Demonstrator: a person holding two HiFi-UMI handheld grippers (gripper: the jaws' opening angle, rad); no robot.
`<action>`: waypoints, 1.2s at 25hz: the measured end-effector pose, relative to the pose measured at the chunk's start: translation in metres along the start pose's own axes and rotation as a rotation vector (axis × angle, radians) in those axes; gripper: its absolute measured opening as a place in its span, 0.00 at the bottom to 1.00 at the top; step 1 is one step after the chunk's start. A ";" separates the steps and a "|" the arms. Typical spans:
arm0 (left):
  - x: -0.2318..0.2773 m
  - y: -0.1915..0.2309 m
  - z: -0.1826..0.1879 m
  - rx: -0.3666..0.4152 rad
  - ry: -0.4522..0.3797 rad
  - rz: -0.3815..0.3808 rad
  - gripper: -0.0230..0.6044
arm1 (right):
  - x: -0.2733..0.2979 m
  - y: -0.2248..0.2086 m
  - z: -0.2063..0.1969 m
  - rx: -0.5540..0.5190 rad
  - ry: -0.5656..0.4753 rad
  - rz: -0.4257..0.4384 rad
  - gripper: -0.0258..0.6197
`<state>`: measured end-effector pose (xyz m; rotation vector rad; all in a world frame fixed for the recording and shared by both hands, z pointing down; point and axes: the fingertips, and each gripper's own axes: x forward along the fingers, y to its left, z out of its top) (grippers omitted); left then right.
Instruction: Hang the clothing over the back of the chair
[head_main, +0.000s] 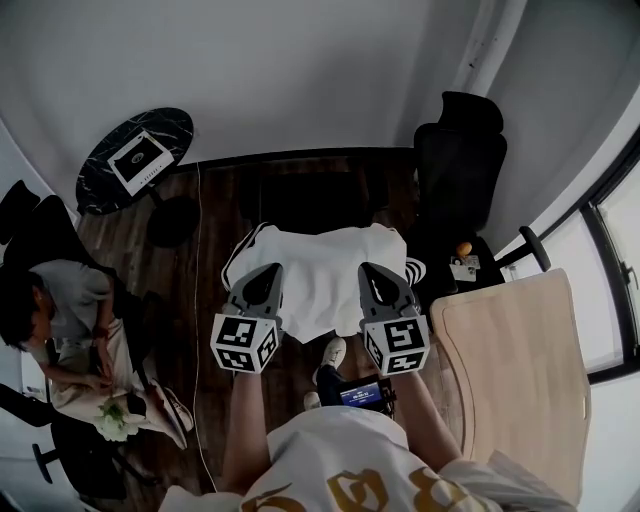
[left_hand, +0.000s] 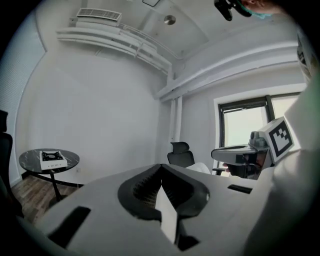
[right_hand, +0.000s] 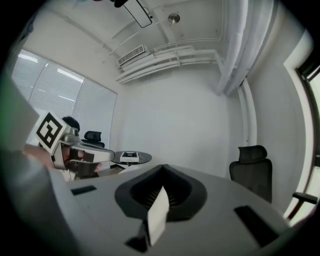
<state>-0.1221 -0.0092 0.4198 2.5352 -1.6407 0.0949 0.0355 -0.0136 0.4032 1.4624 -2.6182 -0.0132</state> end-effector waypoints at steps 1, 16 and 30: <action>0.001 -0.002 0.000 0.018 0.004 0.003 0.07 | -0.001 -0.002 0.000 0.007 0.001 -0.001 0.06; -0.008 -0.002 0.001 -0.002 0.004 0.036 0.07 | -0.011 -0.008 0.001 0.016 0.022 0.006 0.06; -0.005 -0.007 0.010 0.004 -0.011 0.022 0.07 | -0.014 -0.007 0.006 0.030 0.013 0.024 0.06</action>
